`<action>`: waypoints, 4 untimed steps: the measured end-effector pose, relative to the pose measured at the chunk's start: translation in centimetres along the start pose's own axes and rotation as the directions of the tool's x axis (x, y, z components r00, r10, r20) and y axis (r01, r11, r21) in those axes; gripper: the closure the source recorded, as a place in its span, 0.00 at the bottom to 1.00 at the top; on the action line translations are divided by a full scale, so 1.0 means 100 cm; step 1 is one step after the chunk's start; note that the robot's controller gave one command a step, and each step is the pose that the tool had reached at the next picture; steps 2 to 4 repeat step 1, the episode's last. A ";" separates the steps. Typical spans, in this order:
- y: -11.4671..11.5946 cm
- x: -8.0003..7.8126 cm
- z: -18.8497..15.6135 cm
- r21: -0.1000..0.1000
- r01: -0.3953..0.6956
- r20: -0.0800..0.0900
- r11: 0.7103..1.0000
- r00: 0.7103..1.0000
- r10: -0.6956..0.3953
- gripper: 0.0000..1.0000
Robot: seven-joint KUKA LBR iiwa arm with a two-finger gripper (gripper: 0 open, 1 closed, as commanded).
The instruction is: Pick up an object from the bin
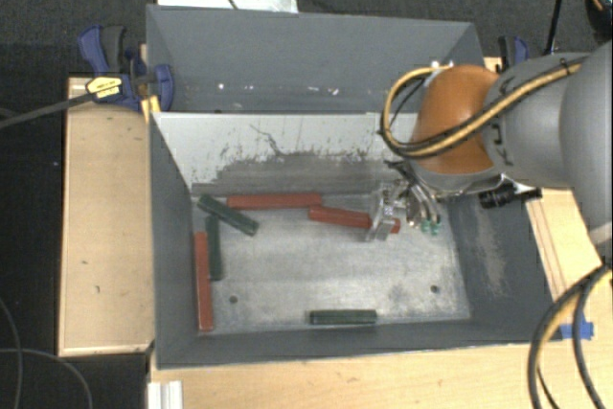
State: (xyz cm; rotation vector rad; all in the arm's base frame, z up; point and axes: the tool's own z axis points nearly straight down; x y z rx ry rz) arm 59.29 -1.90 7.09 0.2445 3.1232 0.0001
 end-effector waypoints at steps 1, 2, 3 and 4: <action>-0.003 0.002 -0.191 -0.001 0.010 0.003 1.000 1.000 -0.010 1.00; -0.003 0.002 -0.191 -0.001 0.010 0.003 1.000 1.000 -0.010 1.00; -0.003 0.002 -0.191 -0.001 0.010 0.003 1.000 1.000 -0.010 1.00; -0.003 0.002 -0.191 -0.001 0.010 0.003 1.000 1.000 -0.010 1.00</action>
Offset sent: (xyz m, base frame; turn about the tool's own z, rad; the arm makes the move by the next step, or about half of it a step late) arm -0.0066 -0.0019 0.1846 -0.0074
